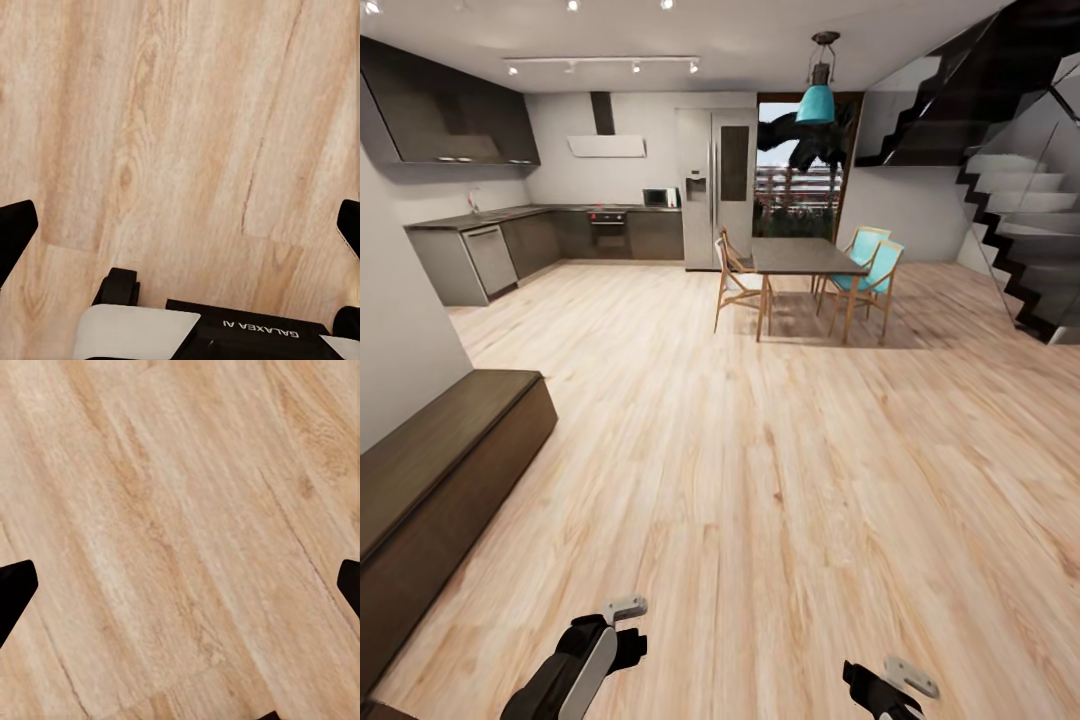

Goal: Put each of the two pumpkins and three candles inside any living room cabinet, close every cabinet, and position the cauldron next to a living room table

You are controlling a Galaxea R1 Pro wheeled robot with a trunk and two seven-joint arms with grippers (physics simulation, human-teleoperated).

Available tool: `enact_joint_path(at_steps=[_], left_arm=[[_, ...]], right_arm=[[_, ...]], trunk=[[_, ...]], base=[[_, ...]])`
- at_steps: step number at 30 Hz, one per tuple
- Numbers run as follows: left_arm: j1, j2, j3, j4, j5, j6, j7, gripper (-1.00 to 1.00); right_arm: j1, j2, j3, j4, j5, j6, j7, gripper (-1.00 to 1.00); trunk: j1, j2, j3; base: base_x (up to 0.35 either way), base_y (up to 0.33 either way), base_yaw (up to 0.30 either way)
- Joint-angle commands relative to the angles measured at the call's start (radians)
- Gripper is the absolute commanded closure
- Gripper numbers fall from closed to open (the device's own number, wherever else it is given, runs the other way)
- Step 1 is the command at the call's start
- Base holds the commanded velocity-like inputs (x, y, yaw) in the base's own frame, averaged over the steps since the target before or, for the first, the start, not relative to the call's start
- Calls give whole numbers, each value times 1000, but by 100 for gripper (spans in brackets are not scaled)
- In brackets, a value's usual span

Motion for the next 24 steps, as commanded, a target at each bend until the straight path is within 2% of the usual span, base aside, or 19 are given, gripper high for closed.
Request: enact_joint_path(at_steps=[1, 16, 24], left_arm=[[0, 0, 0, 0, 0, 0, 0, -100], [0, 0, 0, 0, 0, 0, 0, -100], [0, -1, 0, 0, 0, 0, 0, -100]], right_arm=[[0, 0, 0, 0, 1, -1, 0, -100], [0, 2, -1, 0, 2, -1, 0, -100], [0, 3, -2, 0, 2, -1, 0, -100]], trunk=[[0, 0, 0], [0, 0, 0], [0, 0, 0]], base=[[328, 0, 0], [328, 0, -3], [328, 0, -150]])
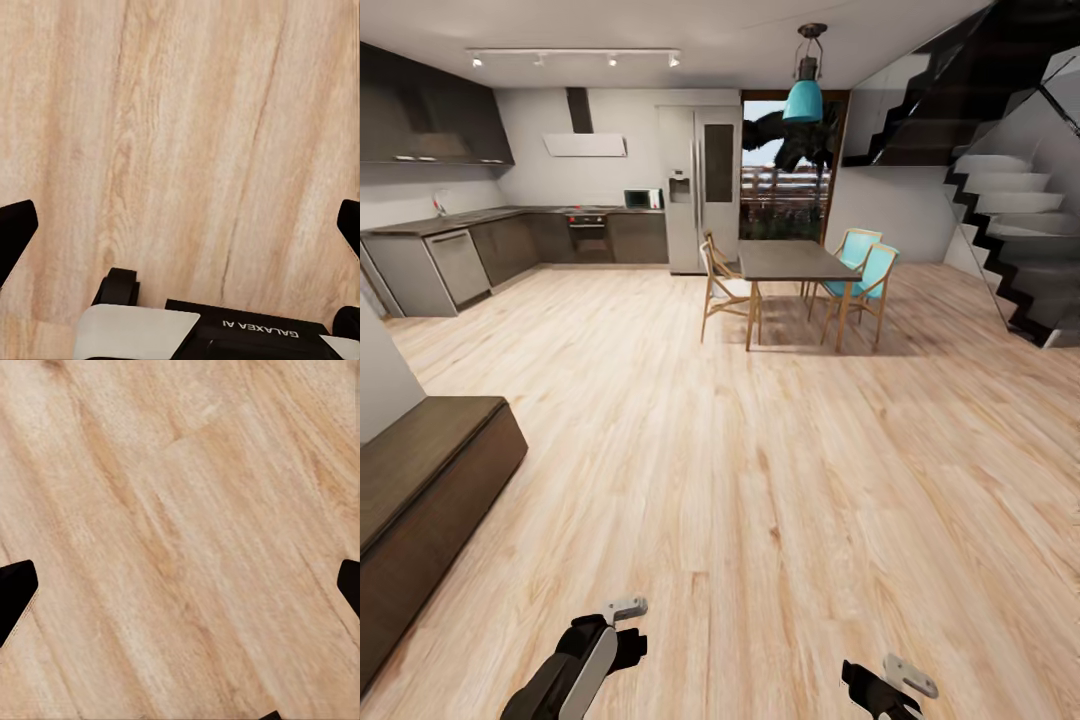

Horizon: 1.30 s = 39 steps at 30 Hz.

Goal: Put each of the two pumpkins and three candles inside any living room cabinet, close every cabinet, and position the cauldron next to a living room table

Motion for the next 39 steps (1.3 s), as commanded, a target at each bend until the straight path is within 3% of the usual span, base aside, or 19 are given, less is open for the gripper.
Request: enact_joint_path(at_steps=[1, 39], left_arm=[[0, 0, 0, 0, 0, 0, 0, -100], [0, -1, 0, 0, 0, 0, 0, -100]], right_arm=[[0, 0, 0, 0, 0, 0, 0, -100], [0, -1, 0, 0, 0, -2, 0, -100]], trunk=[[0, 0, 0], [0, 0, 0]], base=[[328, 0, -199], [328, 0, -10]])
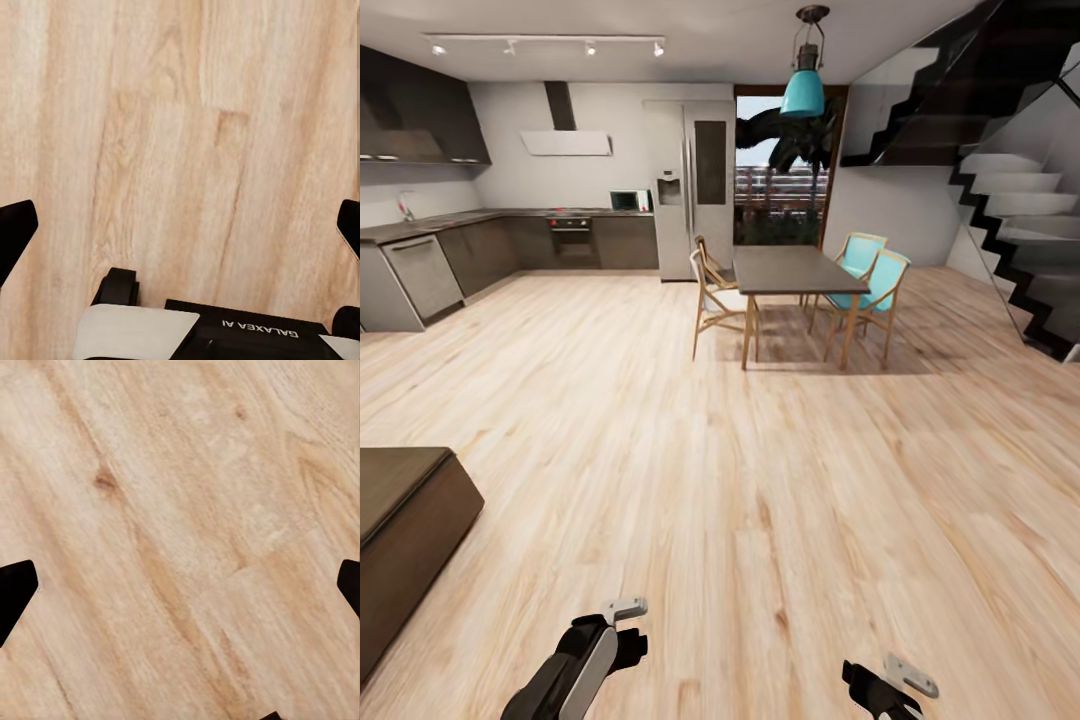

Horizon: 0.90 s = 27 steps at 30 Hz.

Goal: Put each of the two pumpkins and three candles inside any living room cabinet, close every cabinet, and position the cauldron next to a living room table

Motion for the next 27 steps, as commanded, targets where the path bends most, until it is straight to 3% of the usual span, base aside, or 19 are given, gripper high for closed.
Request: enact_joint_path(at_steps=[1, 27], left_arm=[[0, 0, 0, 0, 0, 0, 0, -100], [0, 0, 0, 0, 0, 0, 0, -100]], right_arm=[[0, 0, 0, 0, 0, 0, 0, -100], [0, 1, 0, 0, -3, 1, 0, -100]], trunk=[[0, 0, 0], [0, 0, 0]], base=[[328, 0, -65], [299, 0, -255]])
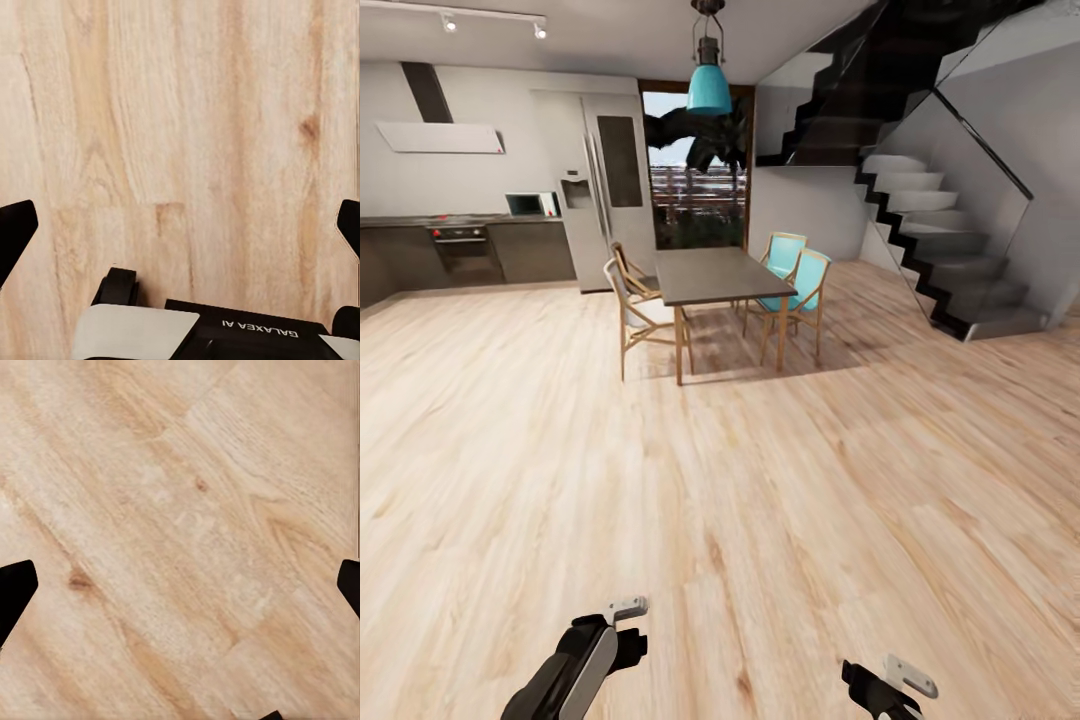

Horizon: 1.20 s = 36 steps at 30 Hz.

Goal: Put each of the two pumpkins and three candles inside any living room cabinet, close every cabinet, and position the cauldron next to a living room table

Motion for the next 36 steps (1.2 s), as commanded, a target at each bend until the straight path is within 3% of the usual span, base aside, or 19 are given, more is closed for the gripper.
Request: enact_joint_path(at_steps=[1, 36], left_arm=[[0, 0, 0, 0, 0, 0, 0, -100], [0, 1, 0, 0, 0, 0, 0, -100]], right_arm=[[0, 0, 0, 0, 0, 0, 0, -100], [0, -1, -1, 2, -2, -1, 0, -100]], trunk=[[0, 0, 0], [0, 0, 0]], base=[[257, 0, -281], [312, 0, -282]])
